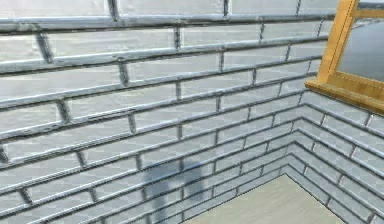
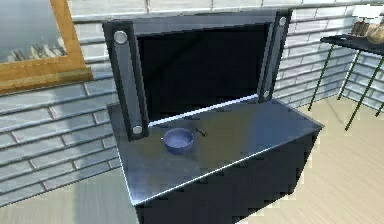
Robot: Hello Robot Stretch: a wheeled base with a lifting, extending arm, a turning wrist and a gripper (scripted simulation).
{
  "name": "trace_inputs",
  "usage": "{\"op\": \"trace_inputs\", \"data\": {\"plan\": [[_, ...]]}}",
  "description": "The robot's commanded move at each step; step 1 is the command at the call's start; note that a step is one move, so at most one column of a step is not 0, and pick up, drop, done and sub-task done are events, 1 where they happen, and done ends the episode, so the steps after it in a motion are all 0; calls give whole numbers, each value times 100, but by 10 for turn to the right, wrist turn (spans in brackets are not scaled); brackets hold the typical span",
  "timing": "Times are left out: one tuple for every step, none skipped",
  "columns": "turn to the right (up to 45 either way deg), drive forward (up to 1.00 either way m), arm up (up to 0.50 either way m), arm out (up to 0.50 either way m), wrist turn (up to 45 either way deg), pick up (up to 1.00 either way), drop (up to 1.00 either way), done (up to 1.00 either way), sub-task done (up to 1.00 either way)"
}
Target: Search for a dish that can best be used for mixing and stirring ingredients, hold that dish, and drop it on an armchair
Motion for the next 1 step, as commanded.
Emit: {"op": "trace_inputs", "data": {"plan": [[0,0,50,0,0,0,0,0,0]]}}
